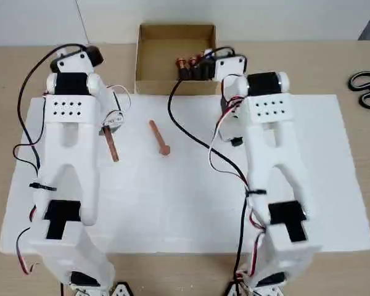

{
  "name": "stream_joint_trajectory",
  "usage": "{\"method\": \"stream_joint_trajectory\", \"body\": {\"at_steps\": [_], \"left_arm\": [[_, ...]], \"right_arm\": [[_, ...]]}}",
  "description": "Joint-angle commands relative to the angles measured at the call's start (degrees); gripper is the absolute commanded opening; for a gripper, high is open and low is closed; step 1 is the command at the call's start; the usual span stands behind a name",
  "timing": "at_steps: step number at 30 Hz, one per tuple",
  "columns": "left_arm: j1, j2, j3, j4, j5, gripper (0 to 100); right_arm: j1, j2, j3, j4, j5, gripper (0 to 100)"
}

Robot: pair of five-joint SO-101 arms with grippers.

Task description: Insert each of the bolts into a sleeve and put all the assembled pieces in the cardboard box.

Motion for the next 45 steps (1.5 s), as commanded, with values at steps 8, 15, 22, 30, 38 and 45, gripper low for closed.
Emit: {"method": "stream_joint_trajectory", "body": {"at_steps": [8, 15, 22, 30, 38, 45], "left_arm": [[11.0, -17.1, -2.2, 0.8, -0.3, 1], [10.6, -21.0, -2.2, 0.8, -0.4, 1], [10.5, -22.8, -2.2, -1.8, -0.1, 1], [10.6, -23.0, -2.2, -4.6, 0.0, 1], [10.7, -22.9, -2.2, -9.5, 4.0, 1], [10.8, -23.3, -2.6, -16.2, 3.4, 1]], "right_arm": [[0.3, -27.6, 2.3, 0.3, 0.2, 0.3], [0.4, -47.9, 12.8, -1.6, 0.1, 0.3], [0.6, -61.8, 38.3, -15.8, 0.4, 0.3], [0.3, -74.1, 66.3, -45.1, 0.2, 0.3], [-5.2, -88.0, 83.9, -55.5, -0.1, 0.4], [-6.5, -100.0, 100.5, -66.6, -3.6, 0.4]]}}
